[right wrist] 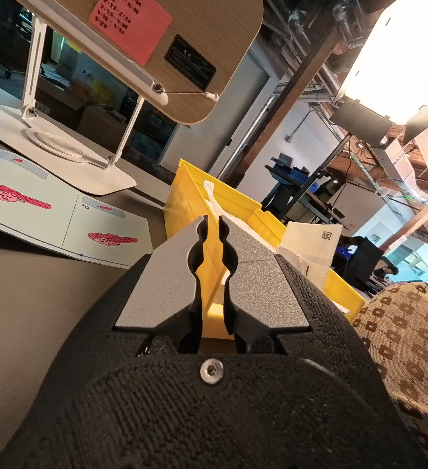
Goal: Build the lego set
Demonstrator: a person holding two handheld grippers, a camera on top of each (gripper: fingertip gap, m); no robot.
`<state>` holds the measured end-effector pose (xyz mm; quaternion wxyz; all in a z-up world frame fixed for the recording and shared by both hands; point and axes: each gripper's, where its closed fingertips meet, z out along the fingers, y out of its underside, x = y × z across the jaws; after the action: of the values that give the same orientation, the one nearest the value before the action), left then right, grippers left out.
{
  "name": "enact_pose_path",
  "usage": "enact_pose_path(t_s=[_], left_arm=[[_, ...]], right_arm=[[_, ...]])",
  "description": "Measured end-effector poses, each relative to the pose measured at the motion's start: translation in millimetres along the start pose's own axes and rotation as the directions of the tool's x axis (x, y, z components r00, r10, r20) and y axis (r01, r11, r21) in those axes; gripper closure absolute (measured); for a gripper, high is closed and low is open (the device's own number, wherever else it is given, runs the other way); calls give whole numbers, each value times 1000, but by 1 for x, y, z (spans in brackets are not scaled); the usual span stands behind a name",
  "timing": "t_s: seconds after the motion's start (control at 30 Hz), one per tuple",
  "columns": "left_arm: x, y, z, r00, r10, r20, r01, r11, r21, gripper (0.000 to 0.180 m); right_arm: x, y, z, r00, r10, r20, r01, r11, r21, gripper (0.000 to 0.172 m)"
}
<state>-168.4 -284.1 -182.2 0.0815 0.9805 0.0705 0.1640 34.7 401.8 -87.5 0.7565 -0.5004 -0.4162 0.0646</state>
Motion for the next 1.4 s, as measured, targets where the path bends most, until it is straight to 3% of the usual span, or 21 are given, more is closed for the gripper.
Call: enact_pose_path(t_s=[0.23, 0.37, 0.47, 0.63, 1.03, 1.17, 1.4], left_arm=[[-13, 4, 6, 994, -39, 98, 45, 997, -64, 158], [-20, 0, 2, 989, -79, 123, 82, 996, -18, 151], [-19, -3, 2, 991, -86, 98, 85, 996, 17, 155], [-23, -4, 3, 983, -77, 166, 72, 997, 36, 167], [-8, -12, 4, 970, -161, 181, 140, 982, 124, 175], [-6, -14, -3, 960, -204, 194, 171, 970, 174, 175], [-7, -10, -39, 903, -250, 350, 149, 945, 291, 176]], right_arm=[[1, -1, 0, 1000, 10, 2, -10, 1000, 10, 166], [1, -2, -1, 1000, 19, 2, -19, 1000, 16, 166], [2, -2, -1, 1000, 24, 0, -24, 1000, 19, 166], [3, -3, -1, 999, 33, -1, -33, 999, 26, 166], [6, -9, -5, 995, 97, 11, -98, 993, 73, 166], [6, -13, -6, 992, 120, 28, -122, 988, 97, 166], [11, -18, -9, 977, 205, 54, -211, 967, 141, 166]])
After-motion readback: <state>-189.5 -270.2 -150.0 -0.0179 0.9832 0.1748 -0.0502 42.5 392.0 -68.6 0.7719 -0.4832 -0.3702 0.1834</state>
